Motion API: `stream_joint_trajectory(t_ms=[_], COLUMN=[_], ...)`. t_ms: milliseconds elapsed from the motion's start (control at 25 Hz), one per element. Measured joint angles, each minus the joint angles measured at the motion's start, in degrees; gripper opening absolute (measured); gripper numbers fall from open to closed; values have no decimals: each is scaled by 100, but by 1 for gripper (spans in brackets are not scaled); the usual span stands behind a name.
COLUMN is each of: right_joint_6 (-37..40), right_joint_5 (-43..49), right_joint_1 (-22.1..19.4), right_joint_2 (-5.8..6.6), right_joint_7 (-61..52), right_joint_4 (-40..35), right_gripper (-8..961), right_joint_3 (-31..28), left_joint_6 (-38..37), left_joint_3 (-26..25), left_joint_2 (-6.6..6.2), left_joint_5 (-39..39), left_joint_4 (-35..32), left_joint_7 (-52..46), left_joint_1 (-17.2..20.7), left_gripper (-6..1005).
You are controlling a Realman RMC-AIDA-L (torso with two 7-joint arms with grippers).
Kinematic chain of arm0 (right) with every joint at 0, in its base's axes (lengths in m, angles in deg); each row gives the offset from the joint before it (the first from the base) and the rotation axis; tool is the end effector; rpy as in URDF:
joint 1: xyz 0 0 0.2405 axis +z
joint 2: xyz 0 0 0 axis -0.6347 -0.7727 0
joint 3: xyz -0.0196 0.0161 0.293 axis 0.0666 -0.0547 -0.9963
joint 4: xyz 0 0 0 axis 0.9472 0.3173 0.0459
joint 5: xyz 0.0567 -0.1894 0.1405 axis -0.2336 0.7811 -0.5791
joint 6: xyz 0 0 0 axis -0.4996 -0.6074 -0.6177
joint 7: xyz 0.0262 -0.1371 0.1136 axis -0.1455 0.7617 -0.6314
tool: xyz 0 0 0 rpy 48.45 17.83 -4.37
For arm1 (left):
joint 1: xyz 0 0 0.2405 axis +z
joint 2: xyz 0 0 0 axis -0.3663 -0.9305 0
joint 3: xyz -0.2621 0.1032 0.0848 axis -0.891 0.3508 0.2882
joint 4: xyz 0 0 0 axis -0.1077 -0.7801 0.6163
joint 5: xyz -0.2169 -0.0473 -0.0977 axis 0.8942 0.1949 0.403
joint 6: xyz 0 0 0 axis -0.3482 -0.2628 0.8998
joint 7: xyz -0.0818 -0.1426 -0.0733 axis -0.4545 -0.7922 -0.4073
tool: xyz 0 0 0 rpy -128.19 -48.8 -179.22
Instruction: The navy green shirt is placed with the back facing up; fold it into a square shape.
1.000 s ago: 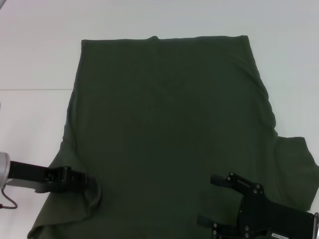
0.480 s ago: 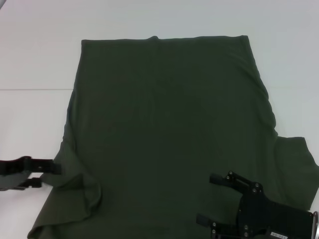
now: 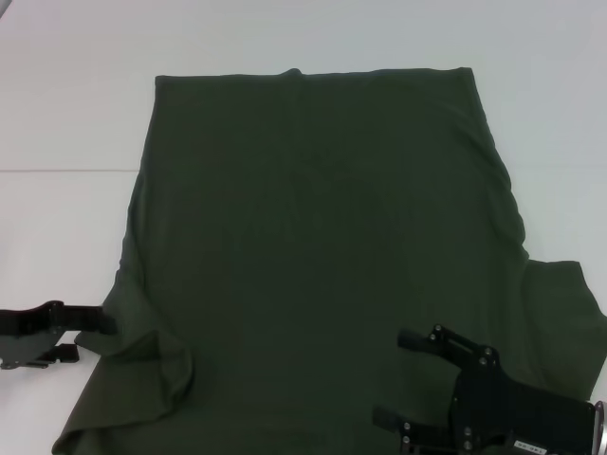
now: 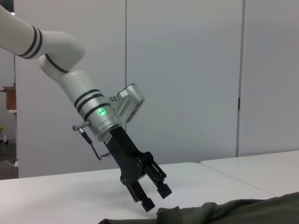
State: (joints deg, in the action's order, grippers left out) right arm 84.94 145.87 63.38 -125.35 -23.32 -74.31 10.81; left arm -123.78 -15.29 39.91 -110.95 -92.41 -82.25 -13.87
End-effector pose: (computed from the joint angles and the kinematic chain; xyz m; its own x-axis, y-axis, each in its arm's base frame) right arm 0.3137 0.3074 -0.1118 0.7641 -0.0042 -0.6451 -0.2612 -0.9164 -0.3033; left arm -0.3910 0.4131 0.0194 -0.0718 0.9081 0.4125 0.9886 0.1197 -0.0914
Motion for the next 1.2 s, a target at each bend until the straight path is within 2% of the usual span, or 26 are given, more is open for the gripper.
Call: stream_joint_trajectory(t_ms=[440, 1200], right_joint_6=[5, 12], right_joint_5=[-2, -9], right_joint_1=[-24, -16], right_joint_2=[0, 0], right_joint_7=[5, 120], right_joint_4=[0, 2], right_gripper=[930, 929], right_joint_3=[0, 0], left_joint_6=[279, 554], left_joint_3=[40, 46], left_joint_2=[35, 42], left_joint_5=[-60, -12], left_joint_4=[171, 394], left_joint_7=[-396, -438], left_joint_1=[16, -122], left_gripper=[774, 768])
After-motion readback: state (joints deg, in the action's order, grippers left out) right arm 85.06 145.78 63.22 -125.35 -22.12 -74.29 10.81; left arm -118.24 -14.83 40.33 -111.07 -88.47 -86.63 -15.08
